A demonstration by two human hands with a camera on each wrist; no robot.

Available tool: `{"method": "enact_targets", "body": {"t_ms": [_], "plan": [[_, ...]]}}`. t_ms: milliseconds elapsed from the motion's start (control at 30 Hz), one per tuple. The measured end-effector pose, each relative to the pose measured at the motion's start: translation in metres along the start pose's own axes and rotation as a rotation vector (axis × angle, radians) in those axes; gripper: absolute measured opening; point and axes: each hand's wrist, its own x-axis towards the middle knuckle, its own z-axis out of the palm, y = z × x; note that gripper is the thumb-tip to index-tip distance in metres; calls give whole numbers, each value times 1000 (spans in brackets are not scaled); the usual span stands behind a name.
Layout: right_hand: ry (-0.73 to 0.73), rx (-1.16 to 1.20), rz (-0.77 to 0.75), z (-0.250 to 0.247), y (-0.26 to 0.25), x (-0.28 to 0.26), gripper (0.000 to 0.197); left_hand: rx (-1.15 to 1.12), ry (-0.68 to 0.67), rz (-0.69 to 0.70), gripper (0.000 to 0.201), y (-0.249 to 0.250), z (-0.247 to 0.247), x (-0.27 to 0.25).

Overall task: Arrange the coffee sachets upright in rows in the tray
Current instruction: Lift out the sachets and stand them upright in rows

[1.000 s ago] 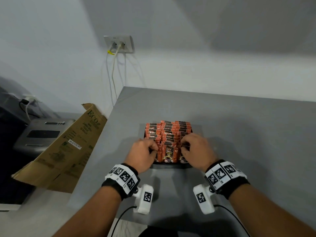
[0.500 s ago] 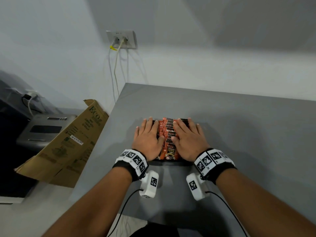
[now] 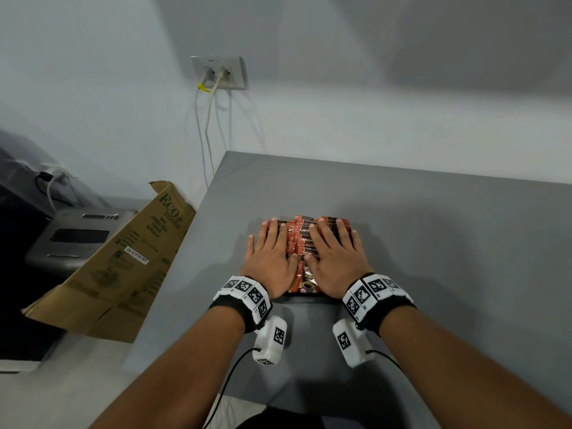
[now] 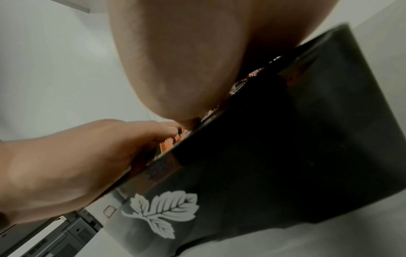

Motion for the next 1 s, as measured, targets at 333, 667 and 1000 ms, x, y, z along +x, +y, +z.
{"method": "enact_targets", "body": {"t_ms": [333, 667, 1000], "plan": [[12, 21, 27, -3, 5, 1, 73, 4, 29, 17, 69, 3, -2, 1], [-59, 84, 134, -12, 48, -17, 66, -270, 30, -62, 62, -21, -14, -15], [42, 616, 281, -28, 46, -33, 46, -652, 23, -220, 48, -27, -11, -23]]}}
